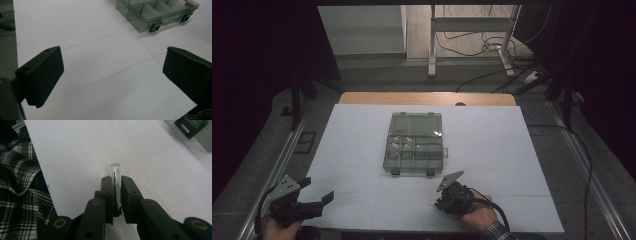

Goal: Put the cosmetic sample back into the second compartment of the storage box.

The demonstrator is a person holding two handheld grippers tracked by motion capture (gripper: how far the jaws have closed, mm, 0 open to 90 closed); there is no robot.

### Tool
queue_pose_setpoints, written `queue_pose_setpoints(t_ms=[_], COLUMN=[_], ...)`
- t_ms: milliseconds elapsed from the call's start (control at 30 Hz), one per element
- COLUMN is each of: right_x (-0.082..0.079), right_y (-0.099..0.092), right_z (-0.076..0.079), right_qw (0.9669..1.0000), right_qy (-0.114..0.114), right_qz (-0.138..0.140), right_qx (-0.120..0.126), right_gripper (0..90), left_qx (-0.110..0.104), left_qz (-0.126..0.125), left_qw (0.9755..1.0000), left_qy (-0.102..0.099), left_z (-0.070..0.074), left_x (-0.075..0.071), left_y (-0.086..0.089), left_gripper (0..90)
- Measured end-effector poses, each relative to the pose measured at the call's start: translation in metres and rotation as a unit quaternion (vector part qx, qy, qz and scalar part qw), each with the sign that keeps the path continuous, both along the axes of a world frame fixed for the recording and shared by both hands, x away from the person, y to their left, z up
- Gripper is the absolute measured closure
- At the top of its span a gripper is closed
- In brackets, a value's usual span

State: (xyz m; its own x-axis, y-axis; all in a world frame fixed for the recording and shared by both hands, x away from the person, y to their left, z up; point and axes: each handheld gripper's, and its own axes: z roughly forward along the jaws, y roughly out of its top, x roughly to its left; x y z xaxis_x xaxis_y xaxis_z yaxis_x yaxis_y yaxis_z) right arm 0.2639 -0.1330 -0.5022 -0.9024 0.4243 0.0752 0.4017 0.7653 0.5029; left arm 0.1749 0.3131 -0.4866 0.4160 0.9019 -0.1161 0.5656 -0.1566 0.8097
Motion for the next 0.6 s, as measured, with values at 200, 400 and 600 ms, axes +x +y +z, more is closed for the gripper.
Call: queue_pose_setpoints(t_ms=[200,400,600], right_x=[0.003,0.010,0.015], right_y=[-0.003,-0.002,0.000], right_z=[0.005,0.011,0.017], right_qw=[0.9998,0.9993,0.9985], right_qy=[-0.012,-0.019,-0.028], right_qz=[-0.006,-0.013,-0.022], right_qx=[0.016,0.031,0.042], right_gripper=[81.1,81.1,81.1], left_qx=[0.002,0.002,0.002], left_qz=[0.000,0.001,0.001], left_qw=[1.0000,1.0000,1.0000], left_qy=[0.001,0.001,0.002], left_z=[0.000,0.000,0.000], left_x=[0.000,0.000,0.001], left_y=[0.000,0.000,0.000], left_gripper=[4.0,4.0,4.0])
